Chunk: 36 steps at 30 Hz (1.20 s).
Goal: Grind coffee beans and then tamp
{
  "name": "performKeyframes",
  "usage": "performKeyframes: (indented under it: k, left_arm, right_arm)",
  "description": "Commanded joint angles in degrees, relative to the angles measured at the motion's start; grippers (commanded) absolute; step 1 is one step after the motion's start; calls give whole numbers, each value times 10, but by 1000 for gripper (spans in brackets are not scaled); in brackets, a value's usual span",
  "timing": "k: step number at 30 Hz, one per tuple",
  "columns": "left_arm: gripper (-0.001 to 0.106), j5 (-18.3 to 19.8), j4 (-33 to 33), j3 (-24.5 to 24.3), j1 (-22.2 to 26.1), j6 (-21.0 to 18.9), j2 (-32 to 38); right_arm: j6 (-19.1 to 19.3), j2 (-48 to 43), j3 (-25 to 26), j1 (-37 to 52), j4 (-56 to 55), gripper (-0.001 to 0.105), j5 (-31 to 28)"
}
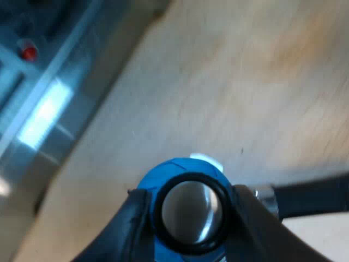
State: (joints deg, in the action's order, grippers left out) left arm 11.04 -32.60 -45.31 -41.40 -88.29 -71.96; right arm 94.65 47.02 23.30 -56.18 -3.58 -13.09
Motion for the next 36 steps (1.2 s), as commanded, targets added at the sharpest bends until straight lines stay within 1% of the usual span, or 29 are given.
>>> performKeyframes:
  k: [1,7,10,13,16,21,24,29,35,36]
  left_arm:
    - [1,3,14,-13,-2,-6,20]
    - [1,-2,17,-28,-2,-6,59]
    - [1,-27,17,-30,-2,-6,82]
    - [1,-41,8,-30,-2,-6,107]
    - [1,-51,-7,-30,-2,-6,128]
    - [1,-52,-50,-30,-2,-6,152]
    - [1,-52,-76,-30,8,-6,157]
    - [1,-52,-91,-30,49,-6,157]
    - [1,-52,-93,-30,109,-5,157]
    - [1,-52,-93,-28,113,-5,157]
  right_arm:
    - [6,-5,1,-1,4,62,1]
    - [7,-5,1,-1,31,62,1]
    - [7,-5,1,-1,68,62,1]
    - [7,-5,1,-1,93,62,6]
    - [7,-5,4,-1,96,62,26]
    - [7,-5,7,-1,98,62,64]
    - [20,-5,7,-1,103,62,83]
    - [45,-5,7,-1,103,62,114]
    - [46,-5,7,-1,103,62,120]
    - [46,-5,7,-1,103,62,121]
